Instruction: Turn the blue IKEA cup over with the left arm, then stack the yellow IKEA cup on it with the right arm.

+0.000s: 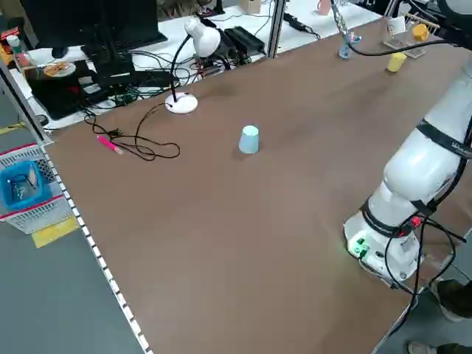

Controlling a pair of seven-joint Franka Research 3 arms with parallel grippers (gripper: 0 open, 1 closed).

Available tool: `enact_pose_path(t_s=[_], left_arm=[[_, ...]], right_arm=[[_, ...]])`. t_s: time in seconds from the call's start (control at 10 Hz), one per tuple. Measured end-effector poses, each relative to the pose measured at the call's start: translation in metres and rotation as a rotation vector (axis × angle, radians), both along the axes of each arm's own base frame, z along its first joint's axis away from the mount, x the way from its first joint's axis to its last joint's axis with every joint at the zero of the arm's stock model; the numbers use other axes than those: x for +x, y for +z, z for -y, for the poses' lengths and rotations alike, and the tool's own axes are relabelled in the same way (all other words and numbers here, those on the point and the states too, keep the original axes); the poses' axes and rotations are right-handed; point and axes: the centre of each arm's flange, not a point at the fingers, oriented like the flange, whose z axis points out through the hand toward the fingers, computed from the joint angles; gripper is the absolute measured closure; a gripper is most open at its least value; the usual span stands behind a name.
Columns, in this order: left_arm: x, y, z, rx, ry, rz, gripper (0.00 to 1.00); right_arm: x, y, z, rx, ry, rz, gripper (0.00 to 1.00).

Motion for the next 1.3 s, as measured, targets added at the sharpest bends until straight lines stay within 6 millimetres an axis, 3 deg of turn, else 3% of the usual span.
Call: enact_pose_path(t_s=[0.3, 0.5, 0.6, 0.9, 1.1, 1.3], left_arm=[[0.001, -0.006, 0.0, -0.005, -0.034, -0.022, 0.01], [0.009, -0.021, -0.005, -0.007, -0.171, -0.05, 0.02], [0.016, -0.033, -0.017, -0.022, -0.246, -0.07, 0.02], [0.031, -0.061, -0.076, -0.061, -0.415, -0.069, 0.01], [0.04, -0.079, -0.093, -0.119, -0.536, -0.043, 0.01], [0.048, -0.107, -0.142, -0.235, -0.641, 0.033, 0.01]], right_arm=[[-0.001, 0.002, 0.0, 0.002, 0.047, 0.003, 0.0], [-0.001, 0.002, 0.0, 0.003, 0.051, 0.003, 0.0], [-0.001, 0.002, 0.0, 0.003, 0.052, 0.003, 0.0], [-0.002, -0.002, -0.001, 0.003, 0.056, -0.008, 0.0], [-0.002, -0.005, -0.001, 0.002, 0.057, -0.014, 0.0], [-0.002, -0.006, -0.001, 0.002, 0.057, -0.016, 0.0]])
